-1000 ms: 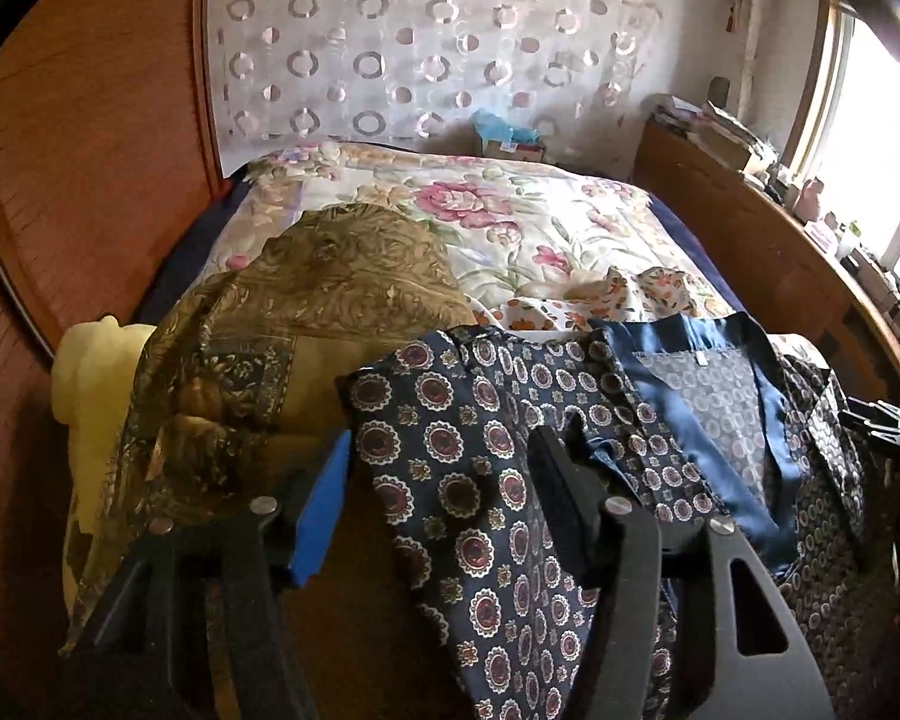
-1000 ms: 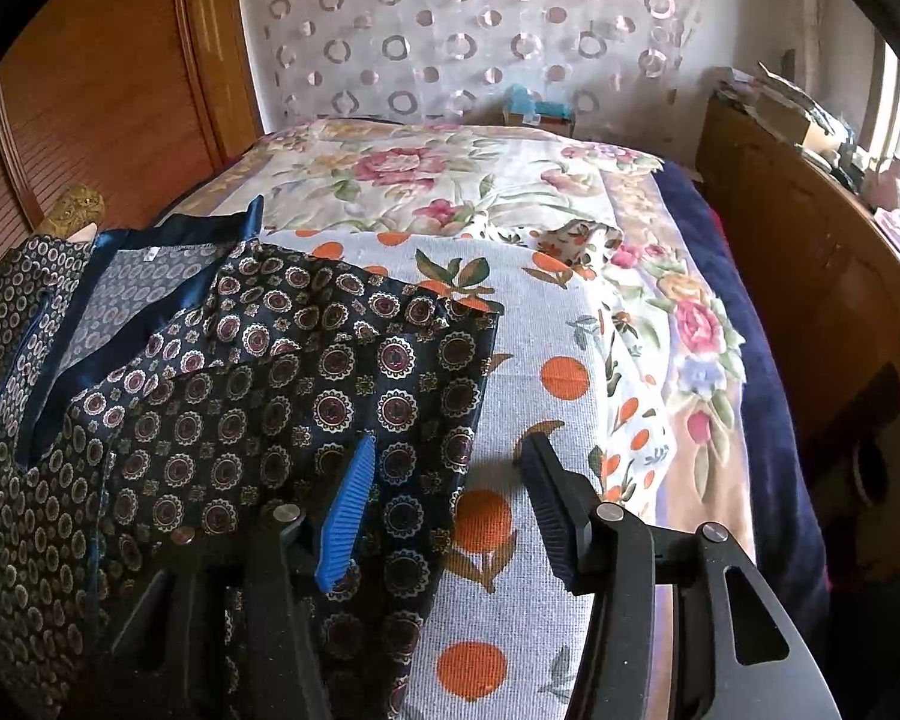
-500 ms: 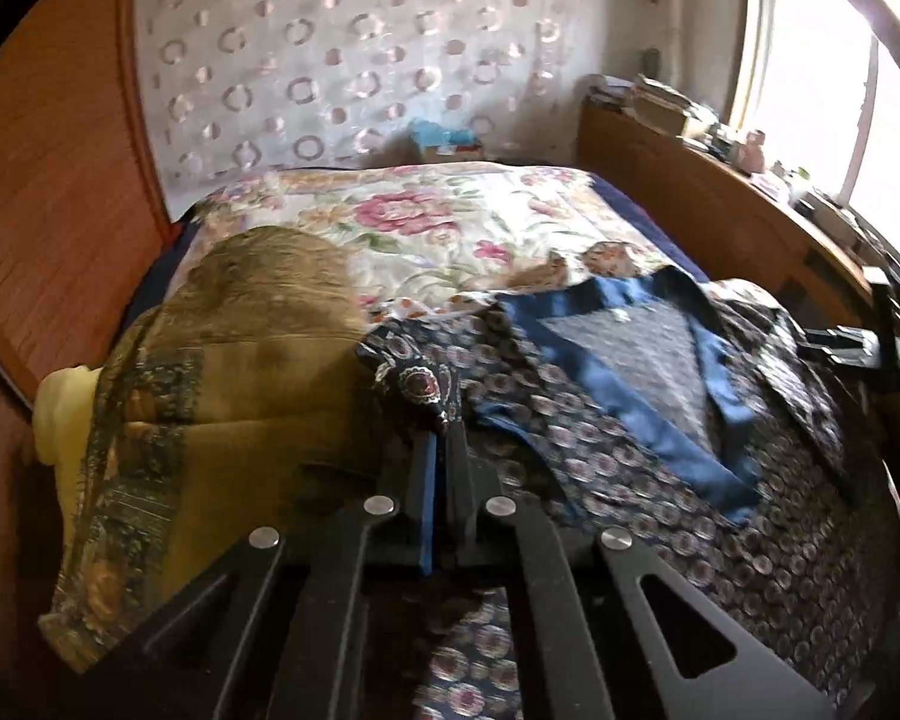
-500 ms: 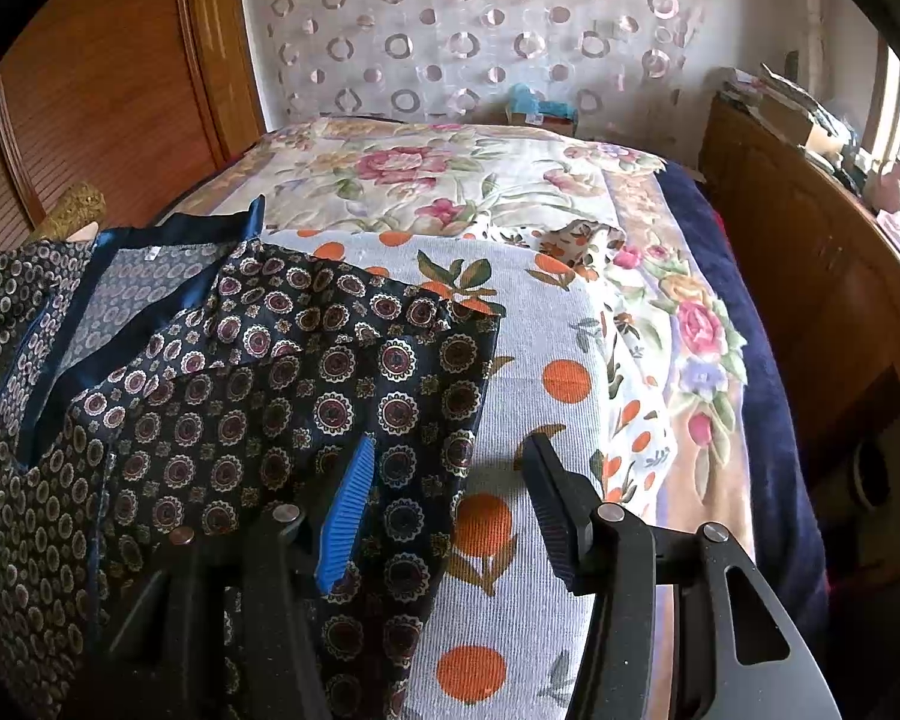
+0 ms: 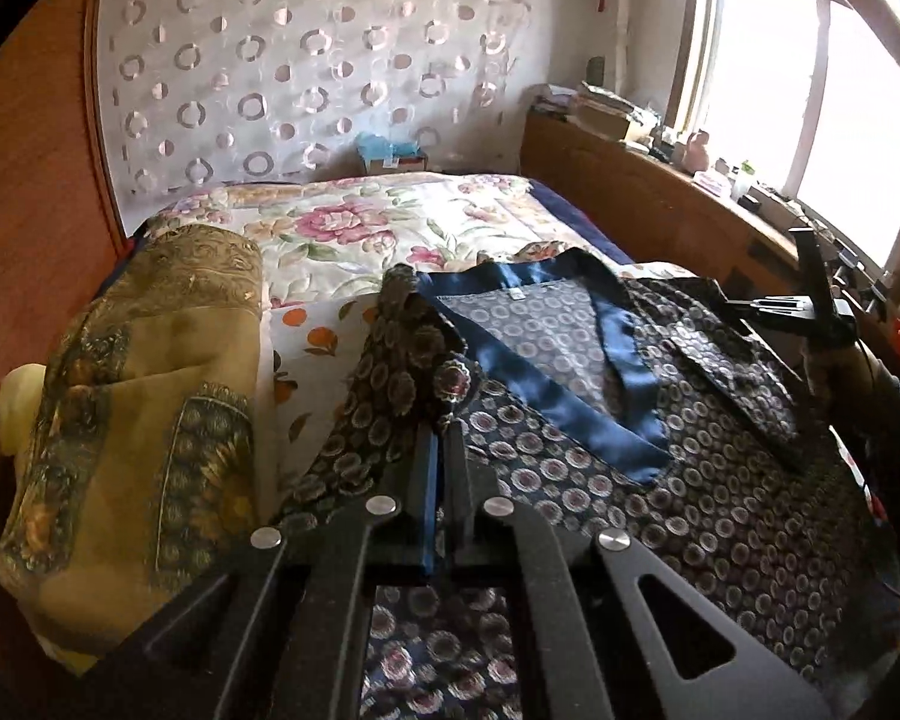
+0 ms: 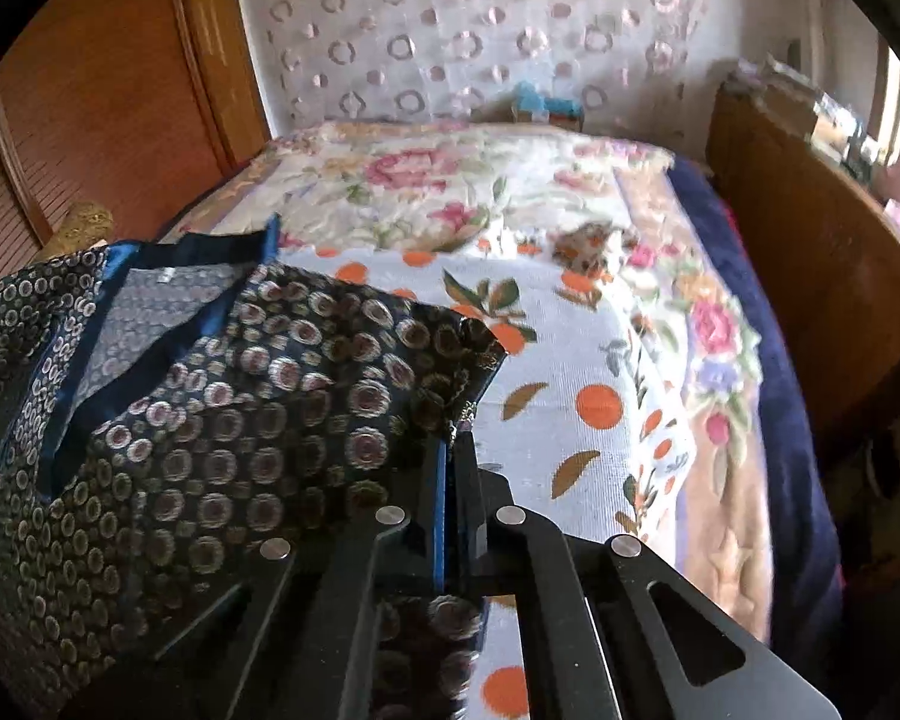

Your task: Fold small clothes

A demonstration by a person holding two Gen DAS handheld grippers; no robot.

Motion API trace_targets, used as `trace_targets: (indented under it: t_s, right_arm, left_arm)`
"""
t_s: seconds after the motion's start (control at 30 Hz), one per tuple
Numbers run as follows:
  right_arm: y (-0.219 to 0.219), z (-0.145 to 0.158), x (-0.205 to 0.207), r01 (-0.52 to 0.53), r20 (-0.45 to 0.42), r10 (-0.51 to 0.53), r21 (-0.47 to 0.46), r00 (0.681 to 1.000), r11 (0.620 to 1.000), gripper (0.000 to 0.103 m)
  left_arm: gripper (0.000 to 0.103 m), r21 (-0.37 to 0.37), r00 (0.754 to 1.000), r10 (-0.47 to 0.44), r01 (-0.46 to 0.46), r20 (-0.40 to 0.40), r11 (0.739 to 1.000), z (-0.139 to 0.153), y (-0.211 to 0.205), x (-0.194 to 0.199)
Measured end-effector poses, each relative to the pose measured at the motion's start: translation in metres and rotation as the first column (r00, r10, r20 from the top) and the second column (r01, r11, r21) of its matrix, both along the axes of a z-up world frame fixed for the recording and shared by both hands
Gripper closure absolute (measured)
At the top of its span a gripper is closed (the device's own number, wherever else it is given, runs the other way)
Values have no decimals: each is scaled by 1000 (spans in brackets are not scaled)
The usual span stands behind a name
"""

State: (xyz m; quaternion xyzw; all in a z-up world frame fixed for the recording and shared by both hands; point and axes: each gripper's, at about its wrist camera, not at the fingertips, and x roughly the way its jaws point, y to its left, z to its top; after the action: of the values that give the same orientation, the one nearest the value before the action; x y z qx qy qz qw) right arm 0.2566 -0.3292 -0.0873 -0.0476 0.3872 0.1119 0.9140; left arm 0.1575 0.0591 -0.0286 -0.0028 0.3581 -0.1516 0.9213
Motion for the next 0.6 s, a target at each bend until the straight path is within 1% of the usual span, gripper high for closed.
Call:
trace_targets:
  t_s: [0.13, 0.23, 0.33, 0.47, 0.6]
  right_arm:
    - [7, 25, -35, -14, 102, 10, 34, 995, 999, 102]
    - [9, 41, -67, -24, 162, 16, 47, 987, 999, 102]
    - [12, 50, -101, -34, 205, 23, 53, 979, 998, 102]
    - [10, 53, -147, -37, 239, 22, 59, 971, 998, 102]
    - [6, 42, -184, -32, 241, 17, 57, 970, 998, 102]
  left_arm:
    - [101, -11, 999, 14, -14, 42, 1000, 10, 4, -20]
    - [101, -13, 997, 39, -38, 73, 999, 17, 13, -36]
    - [101, -15, 994, 55, -54, 92, 998, 18, 23, -54]
    - [101, -20, 992, 77, -76, 101, 997, 15, 34, -76]
    - [101, -16, 988, 107, -106, 114, 994, 11, 45, -100]
